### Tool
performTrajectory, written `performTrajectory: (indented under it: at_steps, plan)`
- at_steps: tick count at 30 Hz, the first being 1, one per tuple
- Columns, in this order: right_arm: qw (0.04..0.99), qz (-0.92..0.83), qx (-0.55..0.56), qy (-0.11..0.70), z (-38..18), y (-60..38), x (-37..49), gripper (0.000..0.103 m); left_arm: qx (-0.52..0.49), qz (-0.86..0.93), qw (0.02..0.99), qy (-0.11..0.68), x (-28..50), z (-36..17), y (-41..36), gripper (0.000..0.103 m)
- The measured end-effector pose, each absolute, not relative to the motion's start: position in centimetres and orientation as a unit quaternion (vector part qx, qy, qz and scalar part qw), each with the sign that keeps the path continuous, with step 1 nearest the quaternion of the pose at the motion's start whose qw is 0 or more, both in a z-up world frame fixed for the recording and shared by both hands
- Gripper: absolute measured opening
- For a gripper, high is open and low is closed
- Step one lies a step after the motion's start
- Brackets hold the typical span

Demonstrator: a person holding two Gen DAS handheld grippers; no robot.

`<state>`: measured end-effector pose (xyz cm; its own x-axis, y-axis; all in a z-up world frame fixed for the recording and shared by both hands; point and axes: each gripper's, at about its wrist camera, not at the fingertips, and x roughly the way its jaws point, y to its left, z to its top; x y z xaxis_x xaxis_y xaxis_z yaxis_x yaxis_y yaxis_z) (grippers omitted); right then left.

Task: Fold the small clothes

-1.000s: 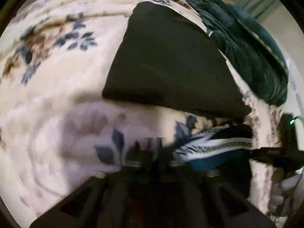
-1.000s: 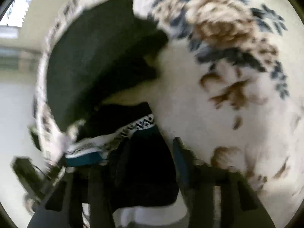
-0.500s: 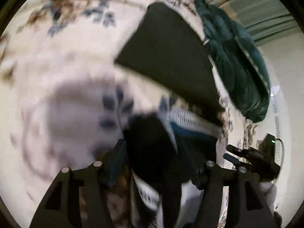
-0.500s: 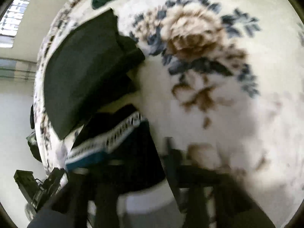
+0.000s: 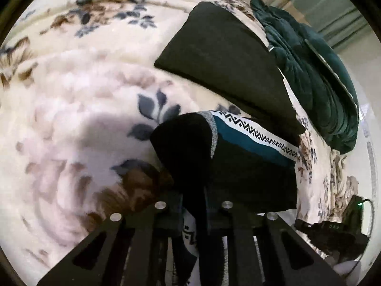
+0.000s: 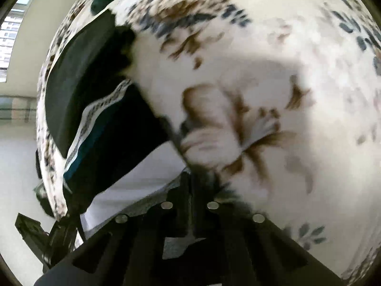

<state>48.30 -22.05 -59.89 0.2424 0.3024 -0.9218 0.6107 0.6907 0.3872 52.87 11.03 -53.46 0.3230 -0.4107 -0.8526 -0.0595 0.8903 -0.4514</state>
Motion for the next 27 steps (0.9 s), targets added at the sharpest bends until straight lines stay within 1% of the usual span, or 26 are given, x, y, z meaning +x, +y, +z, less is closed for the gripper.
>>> performTrajectory:
  at_steps: [1, 2, 3, 4, 5, 6, 7, 8, 9, 10, 11, 13, 14, 15, 17, 20, 23, 27]
  plan:
    - [0.69, -0.115, 0.377, 0.606, -60.0, -22.9, 48.1, 0.0, -0.211, -0.114, 0.779, 0.579, 52.8, -53.6, 11.4, 0.012]
    - [0.681, -0.11, 0.388, 0.611, -60.6, -23.0, 48.3, 0.001, -0.222, -0.113, 0.777, 0.578, 52.8, -53.1, 11.8, 0.016]
    - [0.668, -0.092, 0.402, 0.62, -61.2, -23.1, 48.4, 0.001, -0.223, -0.117, 0.777, 0.577, 52.9, -52.3, 11.1, 0.016]
    - [0.666, -0.079, 0.403, 0.622, -61.2, -23.1, 48.7, 0.001, -0.213, -0.125, 0.776, 0.58, 53.1, -51.5, 10.7, 0.022]
    - [0.672, -0.066, 0.388, 0.628, -60.6, -23.0, 49.1, 0.001, -0.202, -0.126, 0.779, 0.581, 53.3, -50.8, 10.3, 0.03]
    - [0.676, -0.059, 0.376, 0.631, -59.9, -23.2, 49.6, 0.002, -0.194, -0.138, 0.784, 0.573, 53.7, -49.9, 9.9, 0.032]
    - [0.68, -0.053, 0.371, 0.63, -59.5, -23.0, 50.0, 0.003, -0.188, -0.147, 0.787, 0.569, 54.2, -49.4, 9.6, 0.037]
    - [0.695, -0.046, 0.361, 0.621, -58.4, -23.1, 50.6, 0.007, -0.177, -0.151, 0.79, 0.567, 55.1, -49.2, 9.1, 0.038]
    - [0.705, -0.045, 0.35, 0.616, -57.8, -22.7, 51.8, 0.024, -0.165, -0.155, 0.792, 0.567, 56.2, -49.5, 8.5, 0.038]
    - [0.716, -0.037, 0.337, 0.61, -57.3, -22.6, 53.0, 0.047, -0.15, -0.15, 0.794, 0.57, 57.3, -50.0, 8.0, 0.038]
    - [0.721, -0.033, 0.33, 0.609, -57.3, -22.6, 54.1, 0.051, -0.135, -0.145, 0.797, 0.57, 58.3, -50.7, 7.6, 0.038]
    - [0.72, -0.024, 0.33, 0.61, -57.8, -23.0, 56.2, 0.052, -0.096, -0.137, 0.794, 0.584, 60.5, -52.6, 6.9, 0.038]
    - [0.716, -0.024, 0.327, 0.616, -58.4, -22.6, 57.5, 0.052, -0.082, -0.135, 0.791, 0.591, 61.4, -53.5, 6.6, 0.04]
    - [0.712, -0.012, 0.317, 0.626, -59.4, -21.9, 59.1, 0.052, -0.066, -0.133, 0.787, 0.598, 62.1, -54.5, 6.6, 0.041]
    - [0.713, -0.006, 0.295, 0.636, -60.2, -21.0, 61.3, 0.052, -0.057, -0.139, 0.782, 0.605, 62.9, -55.5, 7.1, 0.041]
    - [0.725, -0.042, 0.21, 0.655, -61.4, -20.4, 63.6, 0.051, -0.072, -0.137, 0.785, 0.6, 62.8, -54.4, 8.3, 0.041]
    - [0.716, -0.047, 0.242, 0.653, -61.5, -21.6, 63.8, 0.051, -0.112, -0.121, 0.797, 0.582, 61.8, -51.9, 10.1, 0.039]
    - [0.735, -0.035, 0.26, 0.625, -57.9, -22.7, 60.4, 0.051, -0.171, -0.131, 0.797, 0.564, 58.8, -49.4, 11.3, 0.04]
